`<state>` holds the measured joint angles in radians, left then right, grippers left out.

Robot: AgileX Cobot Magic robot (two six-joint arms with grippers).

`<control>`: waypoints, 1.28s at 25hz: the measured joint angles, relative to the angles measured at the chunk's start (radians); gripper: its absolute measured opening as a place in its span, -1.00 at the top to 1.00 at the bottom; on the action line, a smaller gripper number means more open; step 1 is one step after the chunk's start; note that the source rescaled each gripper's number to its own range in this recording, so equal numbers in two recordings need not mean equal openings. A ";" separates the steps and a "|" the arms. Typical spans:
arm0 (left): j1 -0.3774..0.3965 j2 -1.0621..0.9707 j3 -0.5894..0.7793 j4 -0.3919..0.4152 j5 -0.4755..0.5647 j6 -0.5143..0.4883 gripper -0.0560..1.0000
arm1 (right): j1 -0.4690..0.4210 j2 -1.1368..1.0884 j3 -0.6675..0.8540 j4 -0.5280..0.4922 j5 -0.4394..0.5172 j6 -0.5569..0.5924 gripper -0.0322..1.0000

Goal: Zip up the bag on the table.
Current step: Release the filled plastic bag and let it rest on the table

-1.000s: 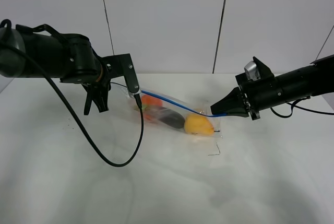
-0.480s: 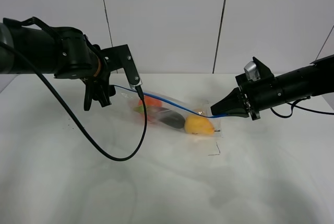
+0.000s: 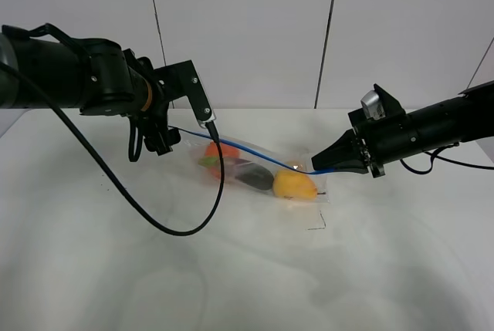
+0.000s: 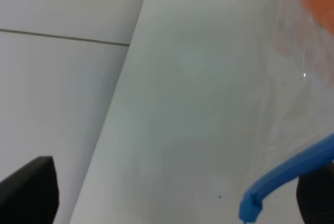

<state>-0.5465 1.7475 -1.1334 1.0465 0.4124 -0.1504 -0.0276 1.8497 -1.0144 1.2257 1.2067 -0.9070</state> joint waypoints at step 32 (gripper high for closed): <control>0.541 -0.436 0.004 -0.770 0.331 0.068 -0.99 | 0.000 0.000 0.000 0.001 0.000 -0.050 0.94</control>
<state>-0.0056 1.3118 -1.1298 0.2761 0.7434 -0.0825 -0.0276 1.8497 -1.0144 1.2265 1.2067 -0.9566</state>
